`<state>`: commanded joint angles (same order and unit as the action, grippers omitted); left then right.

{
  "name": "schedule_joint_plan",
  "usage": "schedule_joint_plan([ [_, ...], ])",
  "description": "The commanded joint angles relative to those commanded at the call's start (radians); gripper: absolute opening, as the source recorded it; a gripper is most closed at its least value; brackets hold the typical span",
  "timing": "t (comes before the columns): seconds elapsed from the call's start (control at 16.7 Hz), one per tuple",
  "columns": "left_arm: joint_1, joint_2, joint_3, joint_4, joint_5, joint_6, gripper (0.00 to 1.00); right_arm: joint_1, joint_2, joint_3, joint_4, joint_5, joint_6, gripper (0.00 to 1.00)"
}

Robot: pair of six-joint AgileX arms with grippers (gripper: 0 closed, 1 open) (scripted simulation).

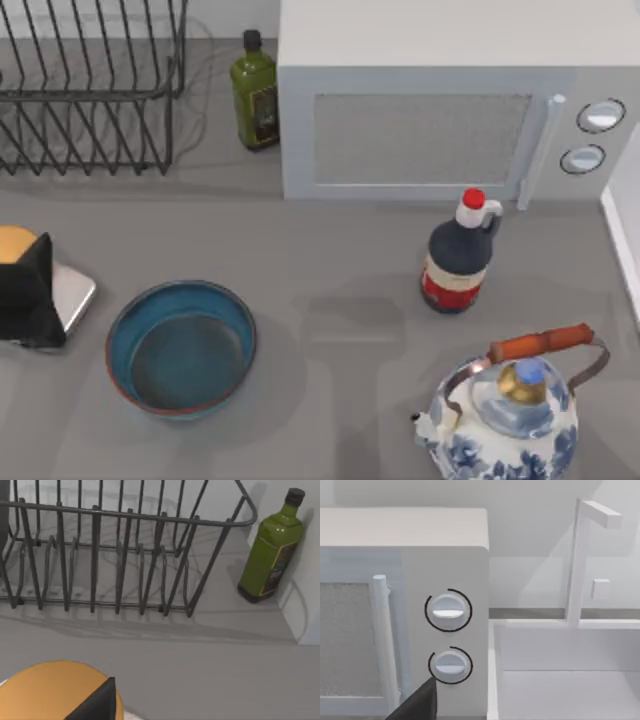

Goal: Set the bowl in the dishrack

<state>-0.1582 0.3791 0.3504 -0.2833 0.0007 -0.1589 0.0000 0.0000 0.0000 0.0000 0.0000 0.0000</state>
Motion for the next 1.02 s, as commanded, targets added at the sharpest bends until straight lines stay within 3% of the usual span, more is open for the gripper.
schedule_joint_plan([
  [0.54,-0.313,0.935,0.677,-0.589,-0.007,-0.296,1.0,0.0,0.0,0.0,0.0,0.0,0.0,1.0],
  [1.02,-0.5,1.422,1.099,-0.912,-0.001,-0.476,1.0,0.0,0.0,0.0,0.0,0.0,0.0,1.0],
])
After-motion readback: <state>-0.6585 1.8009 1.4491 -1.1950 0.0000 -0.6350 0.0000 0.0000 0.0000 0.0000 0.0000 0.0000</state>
